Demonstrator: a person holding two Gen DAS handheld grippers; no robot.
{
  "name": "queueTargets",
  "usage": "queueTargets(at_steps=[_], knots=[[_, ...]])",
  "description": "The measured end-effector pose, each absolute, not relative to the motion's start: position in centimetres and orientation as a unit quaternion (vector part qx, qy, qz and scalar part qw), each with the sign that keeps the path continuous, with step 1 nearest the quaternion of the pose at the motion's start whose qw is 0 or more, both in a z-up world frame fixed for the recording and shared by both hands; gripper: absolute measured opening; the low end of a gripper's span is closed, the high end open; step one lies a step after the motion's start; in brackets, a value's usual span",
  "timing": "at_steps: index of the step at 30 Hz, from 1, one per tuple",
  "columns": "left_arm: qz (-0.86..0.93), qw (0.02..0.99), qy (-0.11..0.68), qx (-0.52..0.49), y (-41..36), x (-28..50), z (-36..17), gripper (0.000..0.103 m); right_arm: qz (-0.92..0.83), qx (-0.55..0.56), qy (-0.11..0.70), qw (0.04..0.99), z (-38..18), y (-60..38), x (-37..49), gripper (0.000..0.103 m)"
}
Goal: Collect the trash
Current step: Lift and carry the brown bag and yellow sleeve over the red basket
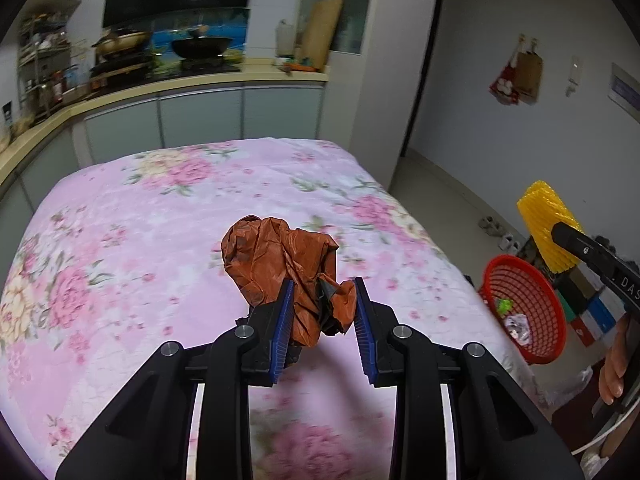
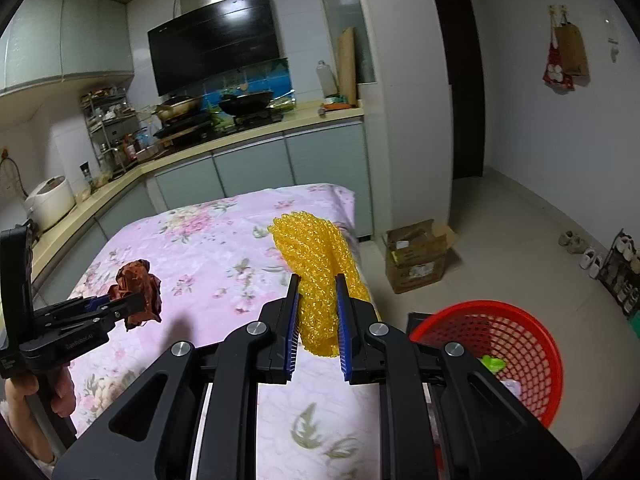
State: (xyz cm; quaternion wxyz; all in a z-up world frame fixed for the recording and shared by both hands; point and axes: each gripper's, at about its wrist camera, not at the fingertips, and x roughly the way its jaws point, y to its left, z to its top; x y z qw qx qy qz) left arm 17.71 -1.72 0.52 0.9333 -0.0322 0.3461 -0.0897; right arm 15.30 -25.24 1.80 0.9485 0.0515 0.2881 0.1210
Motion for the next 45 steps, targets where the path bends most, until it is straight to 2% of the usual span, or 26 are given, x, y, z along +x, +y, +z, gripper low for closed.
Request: queueTargets(at_steps=[29,45], knots=[[-0.205,0.910,0.360,0.023,-17.0,19.8,1.4,0.028,-0.005,0.119,0.294,0.948,2.4,-34.4,14.1,0.017],[-0.225,0.897,0.378,0.047,-20.9,21.0,0.2,0.028,-0.044,0.128,0.324,0.936,1.4,-36.5,14.8,0.017]])
